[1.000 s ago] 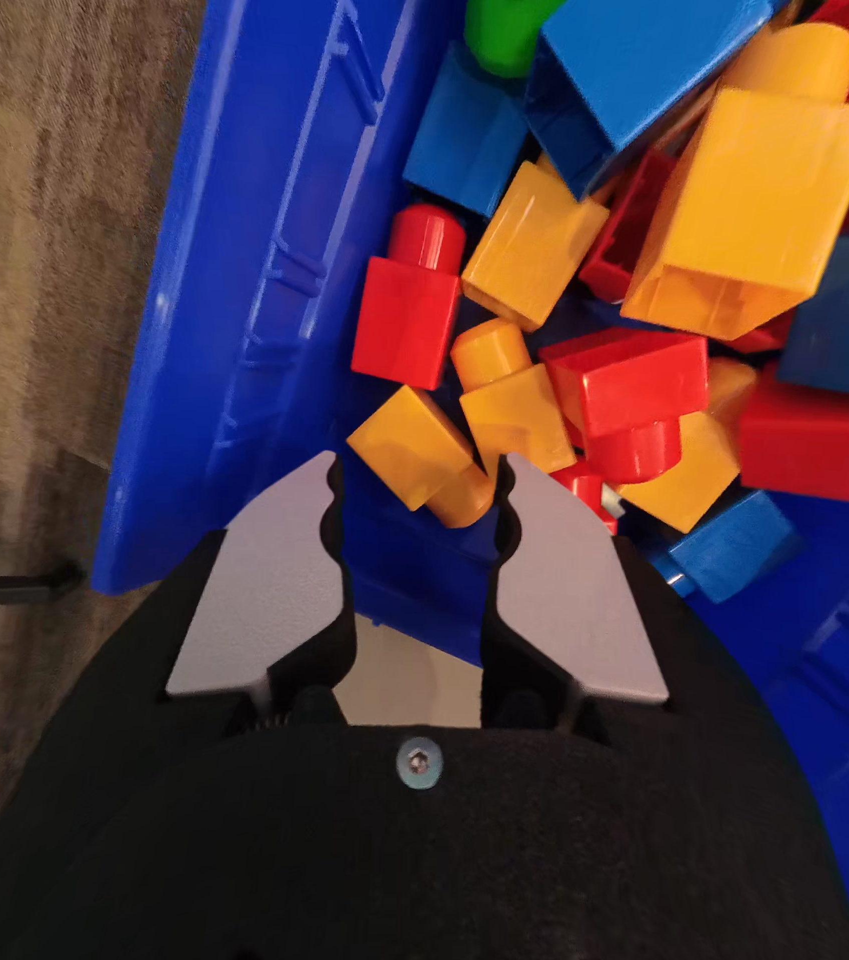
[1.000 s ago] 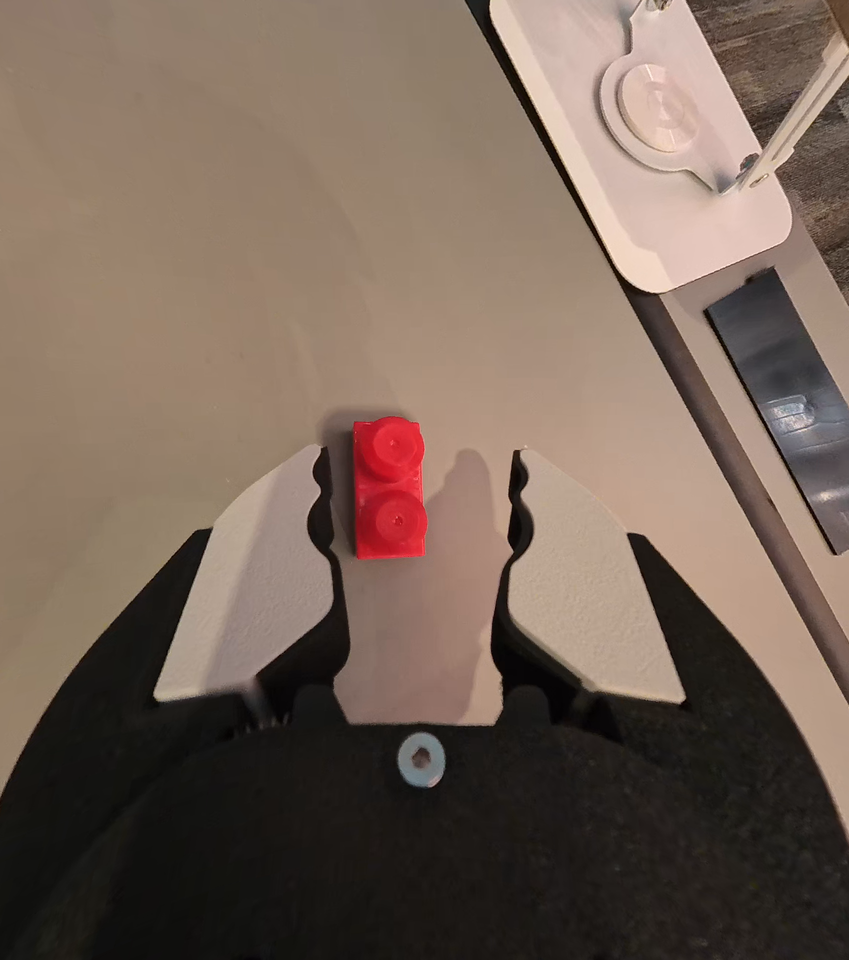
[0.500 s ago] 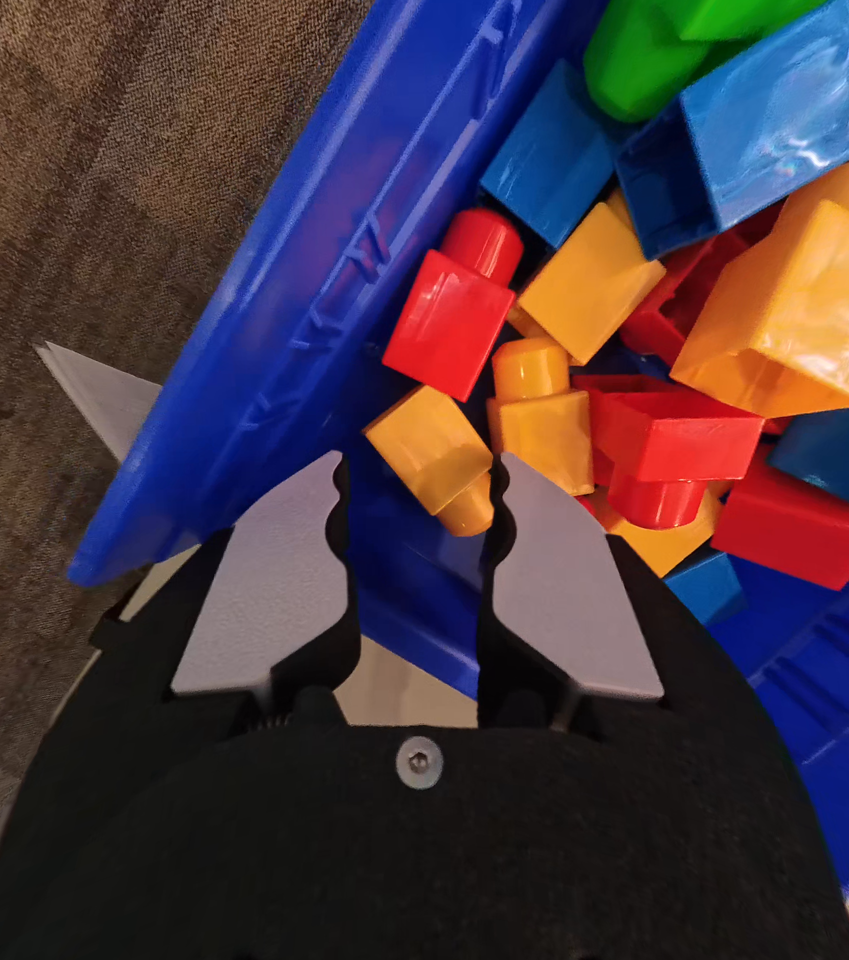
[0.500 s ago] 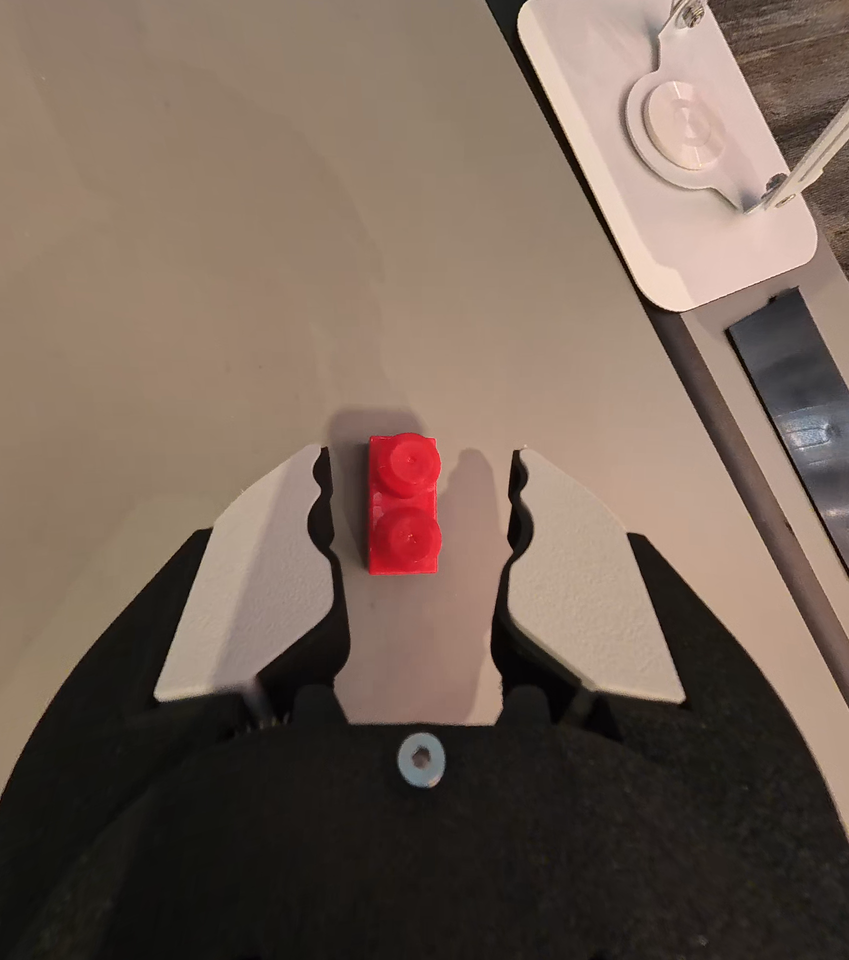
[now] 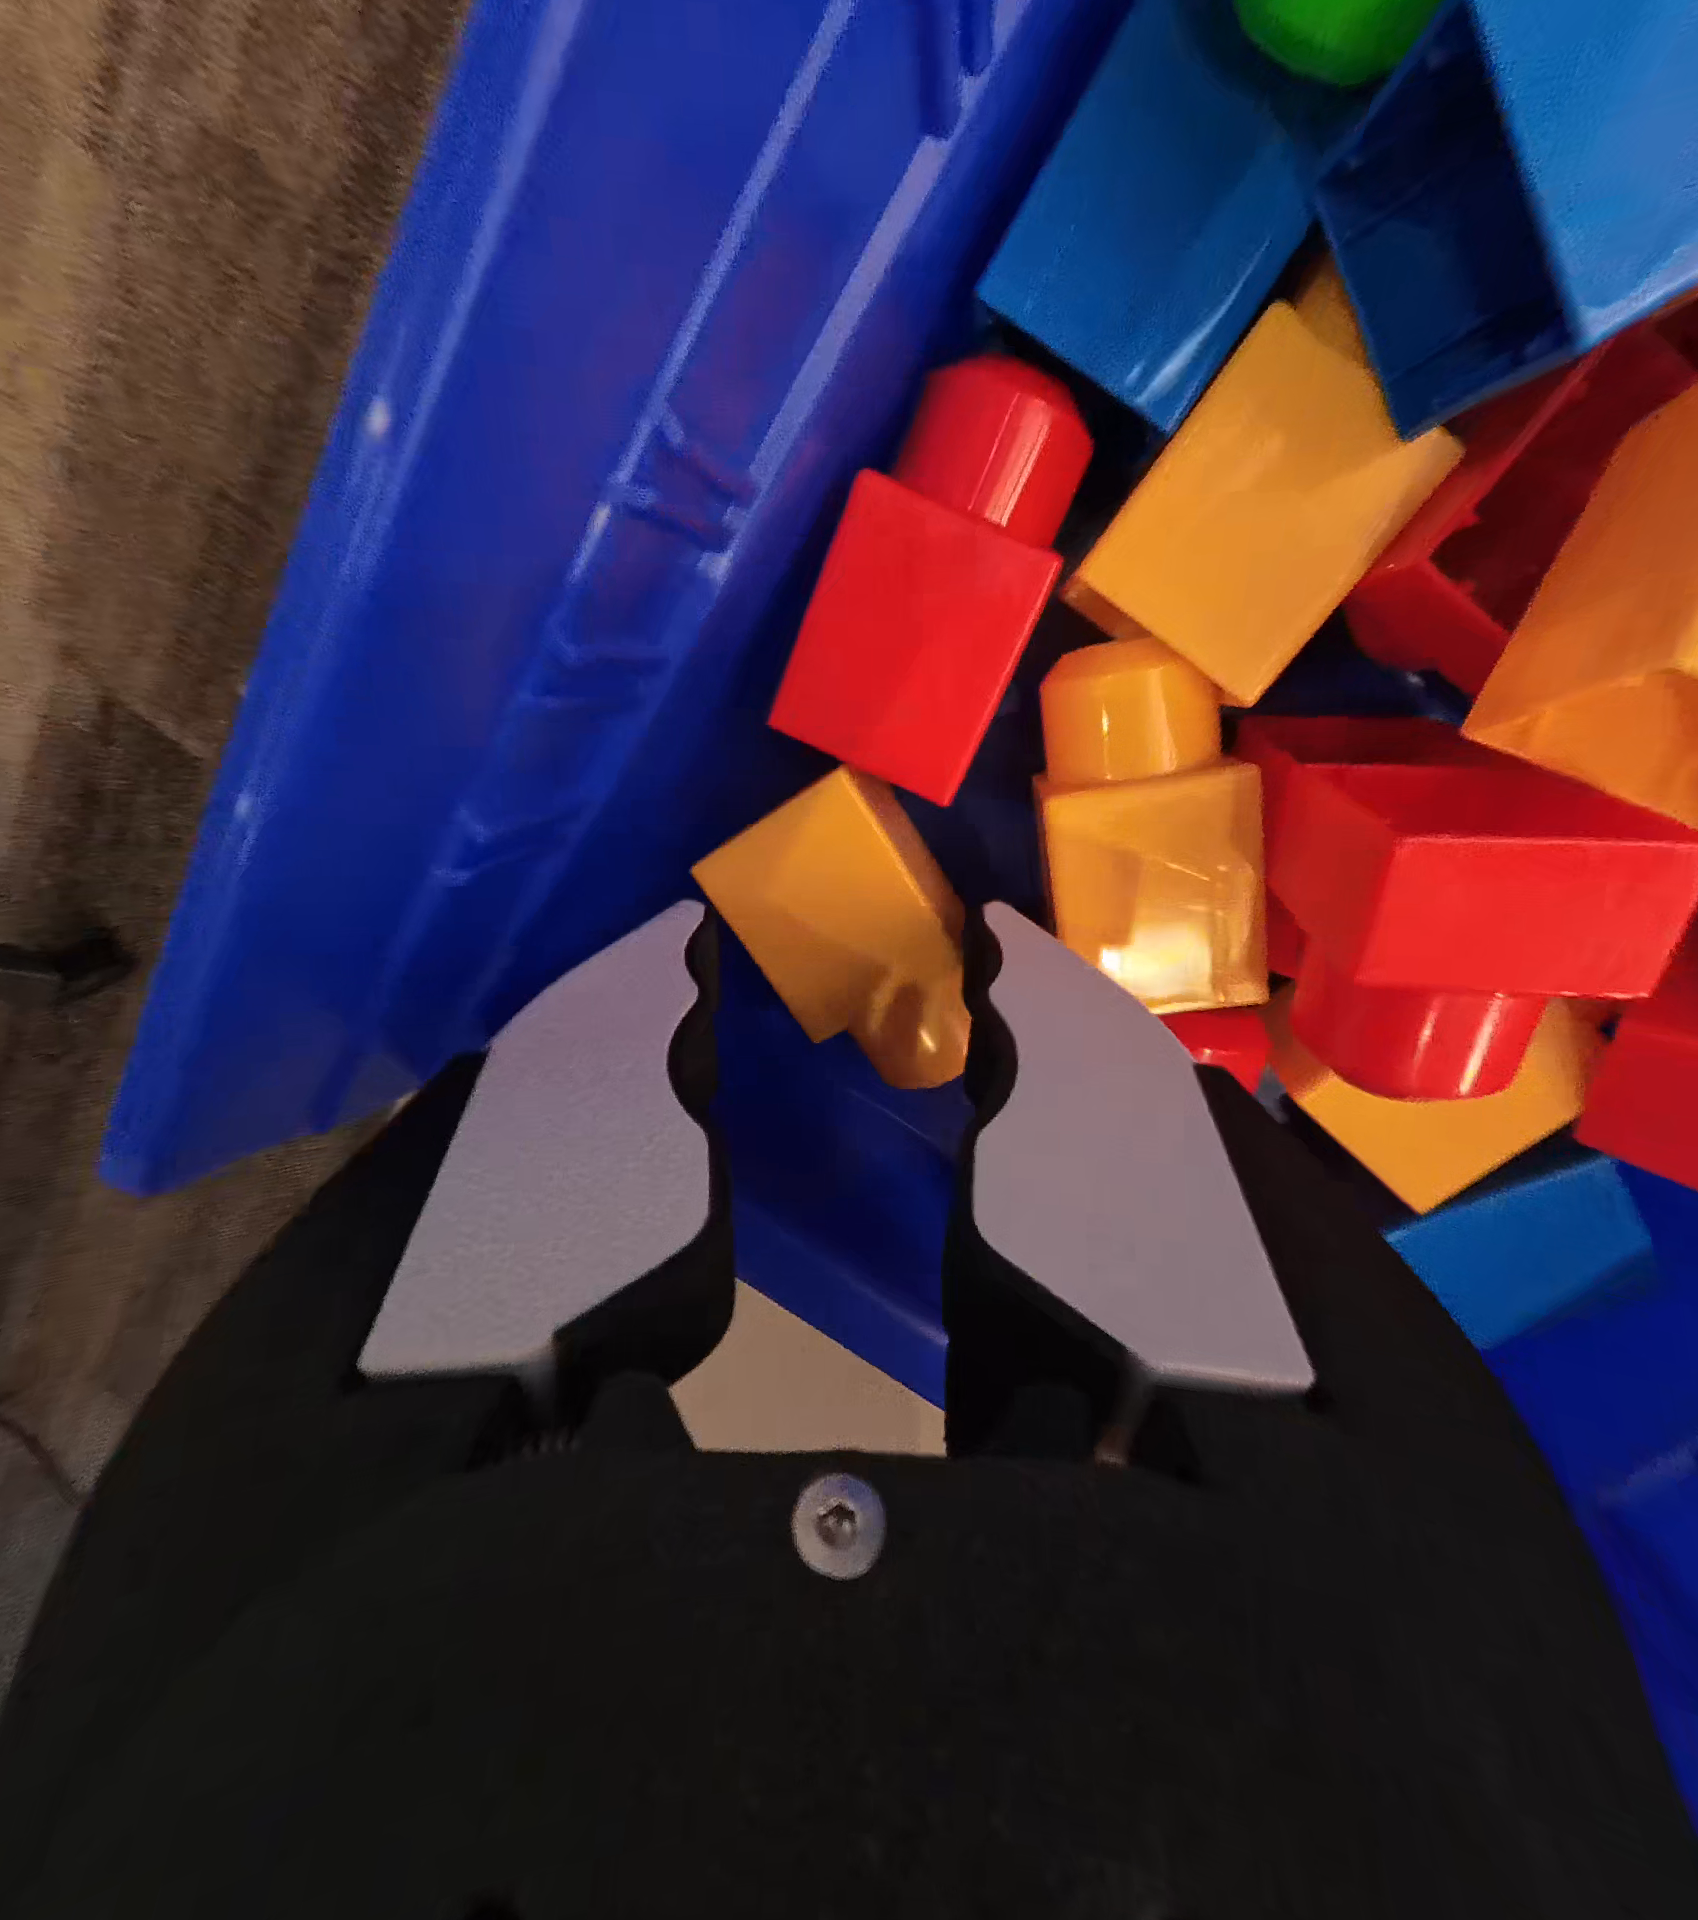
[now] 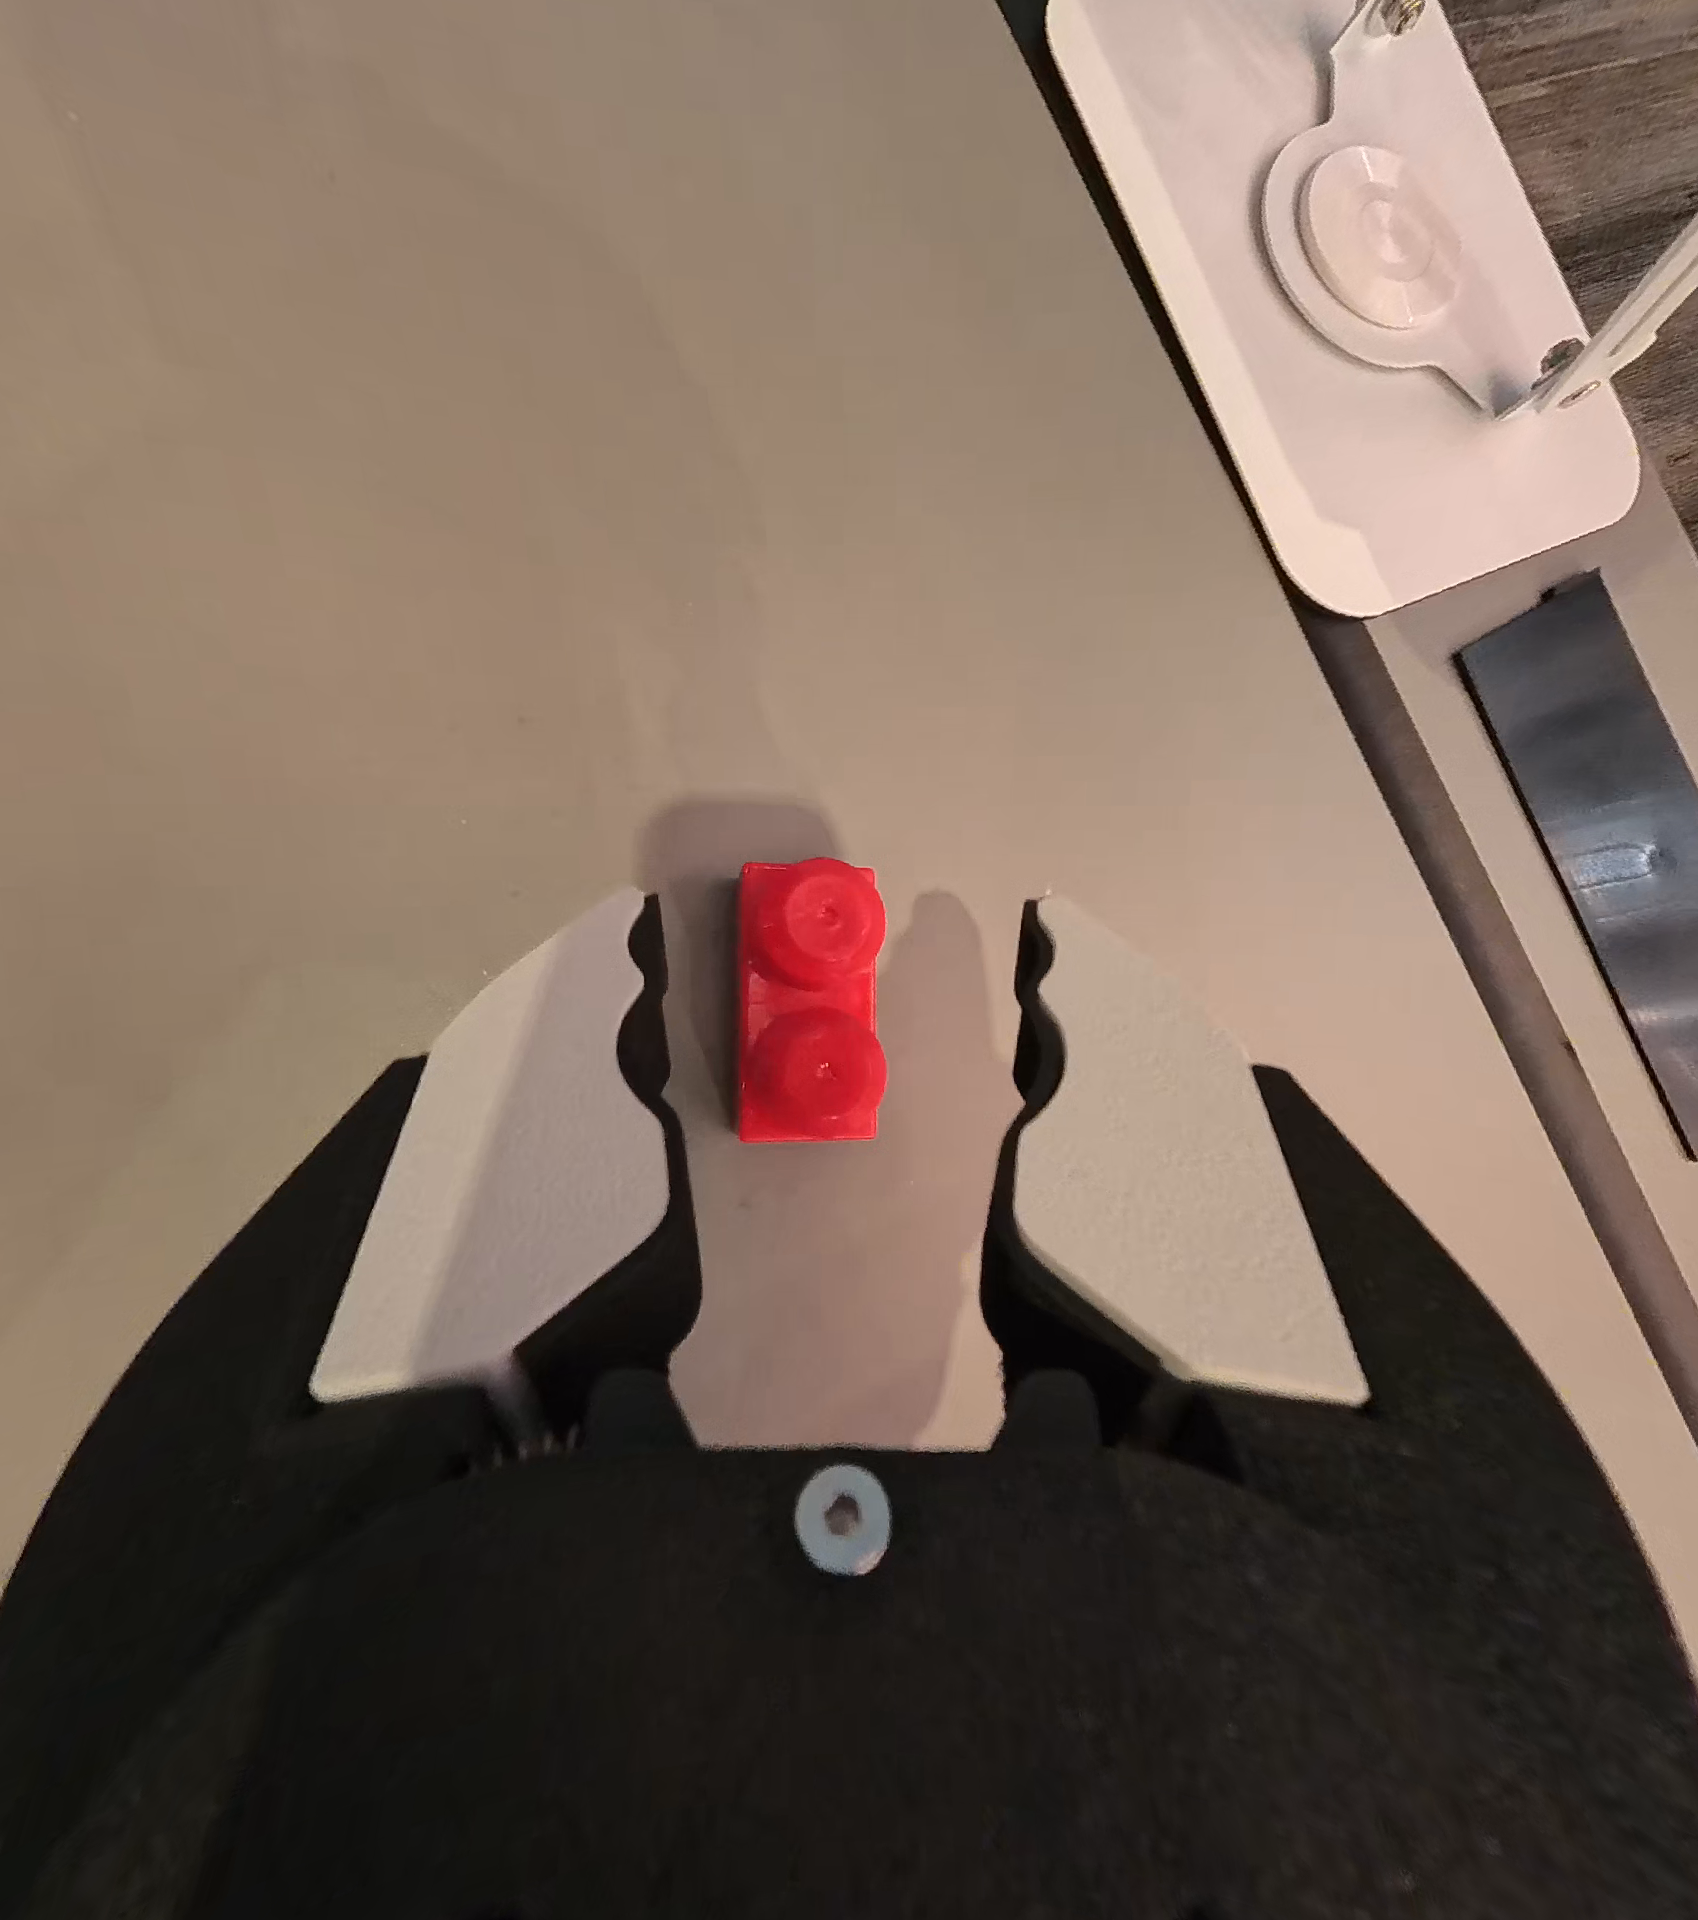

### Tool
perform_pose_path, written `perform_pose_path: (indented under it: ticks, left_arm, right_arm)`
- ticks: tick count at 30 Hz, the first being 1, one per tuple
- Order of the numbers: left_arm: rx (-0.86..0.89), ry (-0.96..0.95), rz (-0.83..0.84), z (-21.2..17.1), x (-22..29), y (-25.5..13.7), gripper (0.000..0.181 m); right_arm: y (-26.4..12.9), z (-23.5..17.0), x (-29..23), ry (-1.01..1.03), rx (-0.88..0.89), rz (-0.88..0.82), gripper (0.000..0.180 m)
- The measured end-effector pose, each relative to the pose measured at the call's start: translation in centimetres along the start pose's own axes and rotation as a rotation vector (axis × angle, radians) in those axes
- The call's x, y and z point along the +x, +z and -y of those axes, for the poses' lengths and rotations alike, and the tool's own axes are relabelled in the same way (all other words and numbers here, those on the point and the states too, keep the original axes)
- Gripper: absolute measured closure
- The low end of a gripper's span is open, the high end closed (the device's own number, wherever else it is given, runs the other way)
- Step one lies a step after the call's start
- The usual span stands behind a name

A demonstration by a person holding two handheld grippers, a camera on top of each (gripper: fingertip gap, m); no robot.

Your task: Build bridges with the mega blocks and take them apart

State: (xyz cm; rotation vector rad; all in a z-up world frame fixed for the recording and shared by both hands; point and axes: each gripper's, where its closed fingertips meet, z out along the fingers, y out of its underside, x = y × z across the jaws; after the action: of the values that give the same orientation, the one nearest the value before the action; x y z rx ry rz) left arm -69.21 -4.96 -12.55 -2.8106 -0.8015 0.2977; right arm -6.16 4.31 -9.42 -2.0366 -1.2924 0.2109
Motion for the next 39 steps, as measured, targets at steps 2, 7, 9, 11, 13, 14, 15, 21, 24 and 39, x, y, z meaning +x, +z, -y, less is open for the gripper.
perform_pose_path:
  ticks: [2,7,9,11,13,14,15,21,24,39]
  left_arm:
    - [-0.009,0.029,0.048,0.1,-0.2,0.3,0.136]
    - [0.011,0.065,0.051,0.5,-0.3,0.6,0.14]
    - [0.048,0.038,-0.022,1.1,0.3,-0.1,0.142]
    - [0.081,0.029,-0.093,1.6,0.7,-1.5,0.141]
    - [0.116,0.052,-0.117,2.1,0.6,-3.0,0.142]
    - [0.127,0.077,-0.118,2.2,0.4,-3.8,0.142]
    - [0.139,0.107,-0.119,2.2,0.3,-4.6,0.142]
    - [0.306,0.261,-0.243,2.5,3.4,-11.8,0.142]
    - [0.369,0.398,-0.407,0.3,9.4,-16.1,0.142]
    - [0.371,1.072,-0.447,-15.1,37.8,-13.2,0.143]
  right_arm:
    - [0.0,0.0,0.0,0.001,-0.001,0.003,0.116]
    - [-0.1,-0.1,0.1,0.011,0.007,0.006,0.117]
    - [-0.1,-0.1,0.1,0.013,0.006,0.01,0.117]
    - [0.0,-0.1,0.0,0.009,0.003,0.012,0.117]
    - [0.1,-0.1,0.0,0.003,0.001,0.013,0.117]
    - [0.1,0.0,-0.1,0.001,0.001,0.014,0.117]
    - [0.1,0.0,-0.1,0.001,0.002,0.015,0.117]
    - [0.1,0.3,-0.3,-0.006,0.004,0.017,0.117]
    - [0.1,0.7,-0.6,-0.015,0.013,0.026,0.117]
    - [-0.6,0.8,-1.0,-0.017,0.033,0.026,0.118]
